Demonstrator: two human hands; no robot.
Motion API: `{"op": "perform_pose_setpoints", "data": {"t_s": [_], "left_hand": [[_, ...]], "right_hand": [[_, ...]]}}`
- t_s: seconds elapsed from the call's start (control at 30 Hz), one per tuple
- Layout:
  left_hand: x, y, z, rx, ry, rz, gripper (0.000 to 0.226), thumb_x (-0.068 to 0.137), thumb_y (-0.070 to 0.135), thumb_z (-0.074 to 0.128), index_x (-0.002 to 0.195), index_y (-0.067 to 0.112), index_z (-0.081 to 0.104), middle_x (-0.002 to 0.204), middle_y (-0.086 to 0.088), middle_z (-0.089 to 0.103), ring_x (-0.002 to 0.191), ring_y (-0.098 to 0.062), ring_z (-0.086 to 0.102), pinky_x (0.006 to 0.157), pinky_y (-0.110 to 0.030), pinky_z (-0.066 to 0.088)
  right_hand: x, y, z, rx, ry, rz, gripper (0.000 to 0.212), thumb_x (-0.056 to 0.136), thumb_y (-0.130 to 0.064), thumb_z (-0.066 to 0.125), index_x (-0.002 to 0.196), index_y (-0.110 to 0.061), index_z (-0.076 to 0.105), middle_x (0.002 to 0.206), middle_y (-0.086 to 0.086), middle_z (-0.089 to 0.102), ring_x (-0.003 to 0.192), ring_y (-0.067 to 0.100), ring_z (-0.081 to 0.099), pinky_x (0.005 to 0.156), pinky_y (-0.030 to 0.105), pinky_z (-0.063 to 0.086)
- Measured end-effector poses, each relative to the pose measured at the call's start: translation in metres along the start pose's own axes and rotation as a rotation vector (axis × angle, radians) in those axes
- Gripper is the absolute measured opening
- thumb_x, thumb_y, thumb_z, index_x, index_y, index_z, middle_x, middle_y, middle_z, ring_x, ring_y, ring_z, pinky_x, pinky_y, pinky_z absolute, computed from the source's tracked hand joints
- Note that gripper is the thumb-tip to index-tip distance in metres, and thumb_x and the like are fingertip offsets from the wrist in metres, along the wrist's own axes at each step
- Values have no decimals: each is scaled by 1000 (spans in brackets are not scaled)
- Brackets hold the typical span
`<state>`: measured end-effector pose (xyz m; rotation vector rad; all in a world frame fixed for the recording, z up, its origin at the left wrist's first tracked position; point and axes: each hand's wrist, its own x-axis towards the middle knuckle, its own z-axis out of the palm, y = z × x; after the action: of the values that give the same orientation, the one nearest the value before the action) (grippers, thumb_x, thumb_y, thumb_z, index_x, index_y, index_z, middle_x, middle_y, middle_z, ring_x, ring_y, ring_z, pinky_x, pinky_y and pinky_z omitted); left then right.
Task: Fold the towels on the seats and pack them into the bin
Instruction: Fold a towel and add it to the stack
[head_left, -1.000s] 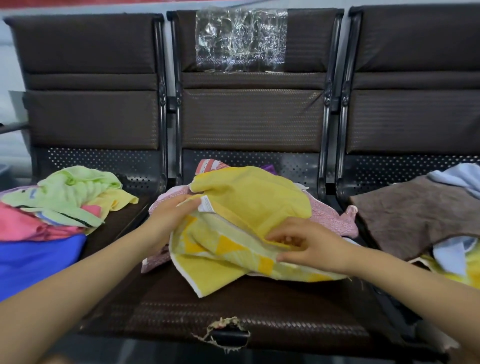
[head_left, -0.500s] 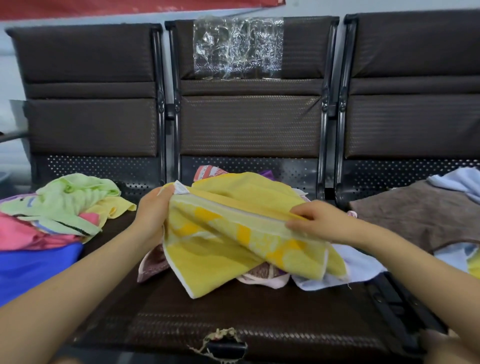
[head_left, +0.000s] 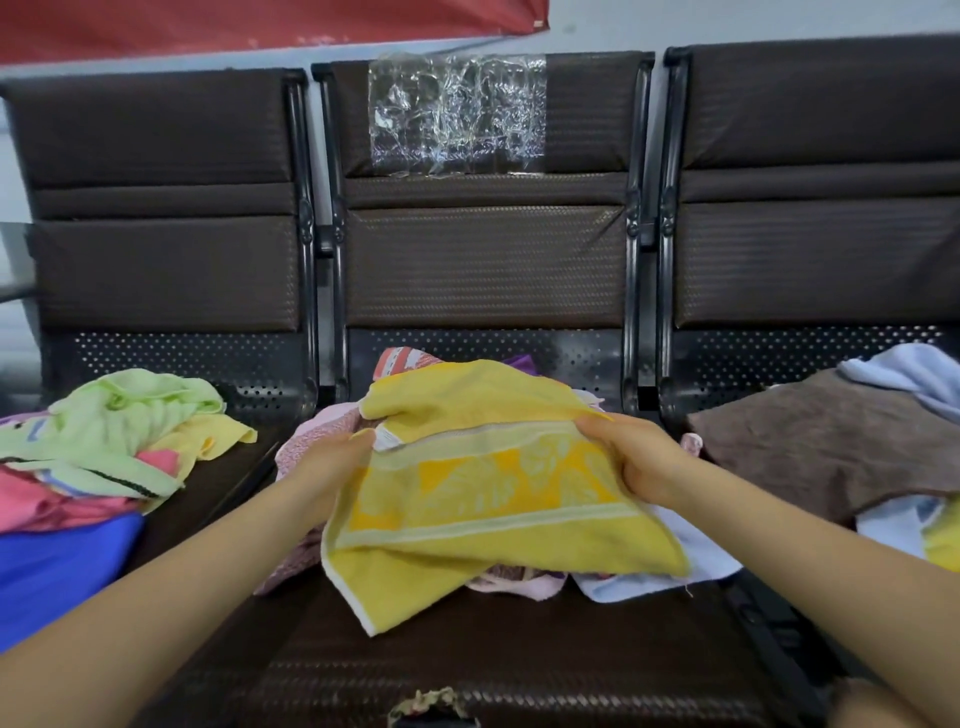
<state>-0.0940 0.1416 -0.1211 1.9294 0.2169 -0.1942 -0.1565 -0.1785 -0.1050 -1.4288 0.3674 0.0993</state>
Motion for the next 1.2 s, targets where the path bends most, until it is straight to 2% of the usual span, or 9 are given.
{"op": "perform_pose_setpoints", "data": {"t_s": [0.17, 0.37, 0.53, 0.63, 0.83, 0.93, 1.0, 1.1, 1.2], "left_hand": [[-14, 10, 0, -87, -63, -118, 33, 95, 36, 54, 120, 14, 60, 111, -13, 67, 105, -32, 61, 96, -46, 48], [-34, 20, -4, 9, 26, 123, 36, 98, 38, 45, 131, 26, 55, 124, 1, 59, 114, -23, 55, 103, -40, 43], [-56, 23, -4, 40, 109, 199, 34, 100, 32, 43, 125, 16, 59, 116, -3, 58, 112, -24, 53, 94, -35, 42], [-65, 22, -5, 58, 137, 232, 33, 100, 31, 42, 122, 15, 60, 118, -4, 59, 113, -24, 53, 96, -37, 42], [-76, 20, -5, 57, 89, 275, 39, 98, 36, 46, 131, 19, 56, 129, -2, 59, 119, -23, 54, 106, -47, 40], [-80, 21, -3, 76, 98, 294, 43, 98, 37, 45, 135, 17, 53, 134, -4, 55, 123, -24, 51, 108, -47, 38], [-83, 22, -2, 68, 114, 293, 42, 98, 36, 45, 134, 16, 53, 134, -4, 55, 123, -24, 50, 108, -46, 37], [-86, 21, 2, 60, 122, 312, 38, 100, 30, 44, 132, 13, 54, 125, 0, 56, 115, -18, 51, 100, -36, 40], [-90, 24, 5, 41, 104, 327, 31, 101, 27, 44, 126, 16, 57, 107, 7, 55, 98, -11, 52, 85, -29, 38]], "right_hand": [[-14, -5, 7, -369, 67, -247, 18, 86, -22, 70, 91, -5, 72, 94, 16, 72, 91, 31, 67, 84, 43, 54], [-26, -14, 23, -651, 288, -539, 18, 86, -27, 69, 70, -20, 66, 75, -4, 61, 77, 17, 56, 61, 29, 37], [-30, -6, 25, -551, 116, -179, 28, 90, -26, 66, 105, -3, 67, 101, 10, 66, 91, 22, 59, 86, 35, 47], [-30, -4, 19, -466, 161, -95, 35, 88, -26, 68, 117, -6, 64, 108, 13, 65, 95, 25, 59, 83, 31, 45], [-44, -8, 12, -161, -33, 67, 27, 85, -17, 71, 110, -8, 64, 111, 17, 68, 104, 34, 65, 89, 46, 53], [-48, -10, 15, -154, 4, 60, 11, 89, -10, 66, 98, -9, 61, 95, 11, 66, 101, 32, 63, 95, 48, 49], [-50, -11, 18, -103, 36, 83, 22, 88, -7, 66, 108, -11, 61, 105, 15, 67, 107, 35, 62, 97, 49, 48], [-55, -12, 22, -17, 16, 125, 28, 89, -8, 66, 115, -9, 58, 108, 16, 66, 100, 33, 63, 80, 44, 54], [-57, -13, 21, -75, 32, 14, 8, 90, -9, 65, 91, -16, 60, 86, 8, 65, 81, 26, 64, 72, 38, 52]]}}
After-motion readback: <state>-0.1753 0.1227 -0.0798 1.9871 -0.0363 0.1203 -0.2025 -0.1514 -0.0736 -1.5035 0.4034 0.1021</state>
